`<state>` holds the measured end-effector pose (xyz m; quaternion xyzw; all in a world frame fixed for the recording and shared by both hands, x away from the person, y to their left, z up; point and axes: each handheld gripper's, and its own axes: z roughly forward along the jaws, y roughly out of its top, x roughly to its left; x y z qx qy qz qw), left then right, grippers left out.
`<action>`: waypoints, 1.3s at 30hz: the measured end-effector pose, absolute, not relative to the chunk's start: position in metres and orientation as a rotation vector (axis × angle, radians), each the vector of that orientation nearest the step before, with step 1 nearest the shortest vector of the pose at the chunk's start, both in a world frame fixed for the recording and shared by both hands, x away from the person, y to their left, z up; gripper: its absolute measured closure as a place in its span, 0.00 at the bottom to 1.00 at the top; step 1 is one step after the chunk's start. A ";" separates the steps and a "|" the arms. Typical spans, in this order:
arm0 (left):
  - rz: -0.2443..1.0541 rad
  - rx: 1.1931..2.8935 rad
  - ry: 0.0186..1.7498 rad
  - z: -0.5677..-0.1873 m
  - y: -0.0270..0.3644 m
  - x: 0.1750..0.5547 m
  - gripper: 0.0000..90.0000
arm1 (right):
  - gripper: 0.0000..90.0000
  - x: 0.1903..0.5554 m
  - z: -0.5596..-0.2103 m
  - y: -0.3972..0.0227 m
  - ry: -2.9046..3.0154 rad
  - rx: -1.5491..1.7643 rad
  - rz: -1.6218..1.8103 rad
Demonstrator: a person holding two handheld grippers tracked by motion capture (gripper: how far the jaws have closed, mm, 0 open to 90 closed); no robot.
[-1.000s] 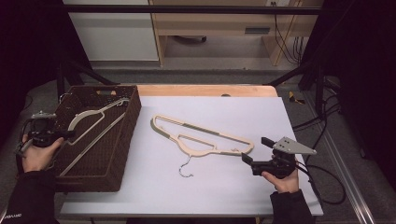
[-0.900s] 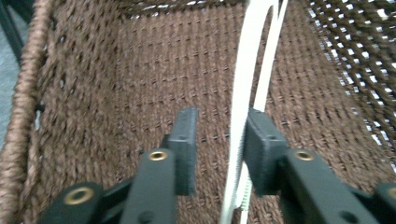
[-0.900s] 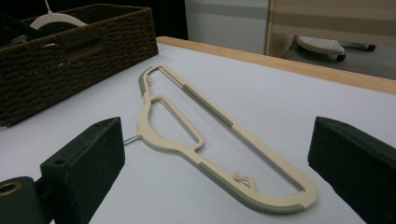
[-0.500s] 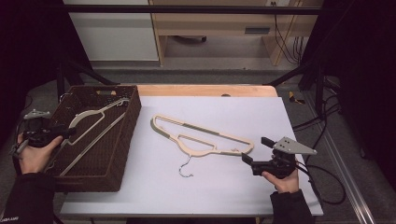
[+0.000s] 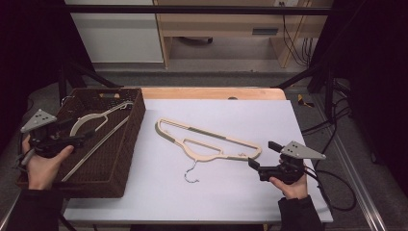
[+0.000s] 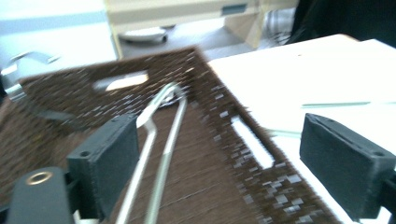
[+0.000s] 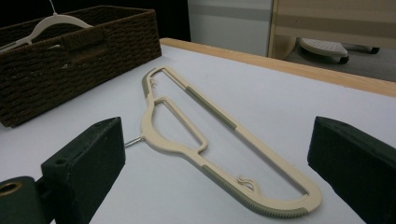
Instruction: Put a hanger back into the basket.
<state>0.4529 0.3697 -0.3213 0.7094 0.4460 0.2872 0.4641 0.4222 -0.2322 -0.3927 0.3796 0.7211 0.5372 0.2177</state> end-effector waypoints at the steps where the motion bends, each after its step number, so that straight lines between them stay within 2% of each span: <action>1: 0.699 1.735 1.077 -0.320 0.363 0.450 0.11 | 0.05 0.422 -0.393 -0.232 2.002 1.044 1.487; 14: 0.638 1.678 0.927 -0.325 0.300 0.428 0.08 | 0.04 0.422 -0.391 -0.232 1.983 1.047 1.501; 26: 0.563 1.740 0.830 -0.343 0.246 0.423 0.09 | 0.04 0.421 -0.390 -0.235 1.972 1.045 1.502; 39: 0.487 1.852 0.809 -0.376 0.198 0.437 0.10 | 0.04 0.420 -0.389 -0.236 1.970 1.047 1.510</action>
